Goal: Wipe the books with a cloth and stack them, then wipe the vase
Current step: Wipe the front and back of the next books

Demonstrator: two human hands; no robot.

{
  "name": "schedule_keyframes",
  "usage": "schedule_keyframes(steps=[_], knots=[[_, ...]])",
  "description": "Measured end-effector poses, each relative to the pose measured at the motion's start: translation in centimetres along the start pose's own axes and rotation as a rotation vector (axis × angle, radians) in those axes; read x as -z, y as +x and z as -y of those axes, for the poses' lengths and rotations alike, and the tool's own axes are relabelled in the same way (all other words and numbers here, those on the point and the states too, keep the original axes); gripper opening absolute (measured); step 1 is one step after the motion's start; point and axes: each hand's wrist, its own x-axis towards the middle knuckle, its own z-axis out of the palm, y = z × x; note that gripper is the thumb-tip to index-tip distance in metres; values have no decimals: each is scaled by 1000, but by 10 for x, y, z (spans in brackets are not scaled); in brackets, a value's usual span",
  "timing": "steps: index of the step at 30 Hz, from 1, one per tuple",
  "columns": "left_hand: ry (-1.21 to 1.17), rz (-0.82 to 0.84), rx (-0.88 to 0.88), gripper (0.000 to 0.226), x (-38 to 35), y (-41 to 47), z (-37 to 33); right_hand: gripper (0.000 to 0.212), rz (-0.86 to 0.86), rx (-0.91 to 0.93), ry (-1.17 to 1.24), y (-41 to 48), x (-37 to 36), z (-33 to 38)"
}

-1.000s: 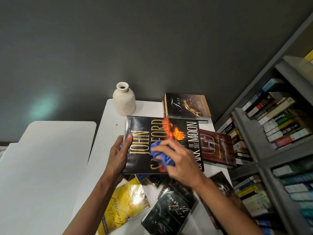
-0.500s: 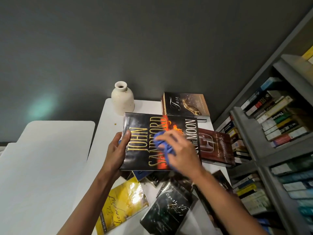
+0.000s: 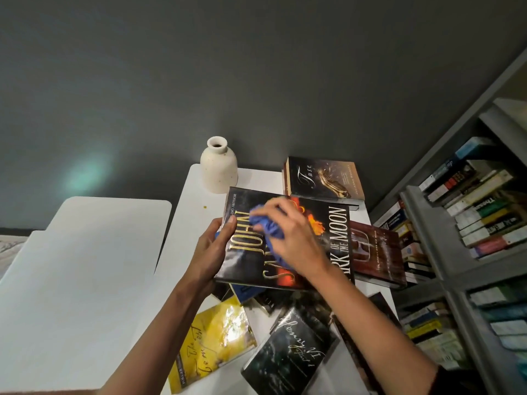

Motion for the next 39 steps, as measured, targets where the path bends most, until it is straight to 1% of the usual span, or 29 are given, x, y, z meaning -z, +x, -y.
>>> schedule_keyframes(steps=[1,2,3,6,7,8,9,11,13,14,16,18,19,21,23,24,25,27,29,31,32,33,36,37,39], knots=[[-11,1,5,26,-2,0,-2,34,-40,-39,-17,7,1,-2],[-6,1,-6,27,-2,0,-4,34,-44,-51,-24,6,-1,1],[13,4,-25,26,-2,1,-7,37,-8,-23,-23,-1,-4,9],[12,3,-50,24,0,0,-6,38,186,167,58,-43,-12,38],[22,1,-46,25,0,-1,-5,36,226,199,66,-45,-10,38],[43,-3,-33,27,0,-2,-4,35,223,200,49,-37,-6,32],[48,-3,-22,28,-1,-2,-2,33,173,162,13,-22,-2,22],[16,-6,10,26,-6,-4,1,29,11,38,-64,8,7,1],[8,-22,8,26,-7,-3,1,30,-63,-26,-93,14,6,-1],[22,-23,-10,28,-7,-3,0,34,-45,-14,-95,6,0,7],[48,-21,-47,30,-5,-4,-1,40,64,93,-44,-23,-12,29],[62,-9,-61,28,-2,-6,0,36,137,160,-10,-38,-14,34],[71,-9,-56,27,-2,-7,1,30,106,154,-15,-33,-11,27],[76,-10,-38,28,-2,-10,2,23,-65,43,-87,-16,0,5],[74,0,-20,28,-2,-11,2,25,-232,-159,-141,0,11,-15],[74,5,-16,28,-2,-11,2,25,-277,-233,-147,4,12,-17],[70,14,-15,27,-2,-11,0,26,-295,-256,-159,7,7,-14],[61,45,-16,28,-4,-11,-2,24,-248,-170,-159,16,-10,3],[90,53,-32,32,-8,-11,-2,25,-145,-57,-81,24,-24,24],[111,35,-53,33,-7,-13,-2,27,-67,-12,-11,29,-21,28],[95,32,-51,32,-6,-14,-3,27,-54,-12,-12,28,-15,22],[77,39,-46,31,-4,-16,-3,27,-64,-30,-29,25,-8,13],[67,54,-38,30,0,-21,-5,25,-185,-117,-49,15,5,-9],[59,60,-35,31,-1,-21,-4,23,-209,-117,-50,17,3,-7],[57,71,-27,33,-5,-23,-2,23,-202,-79,-58,27,-9,7]])
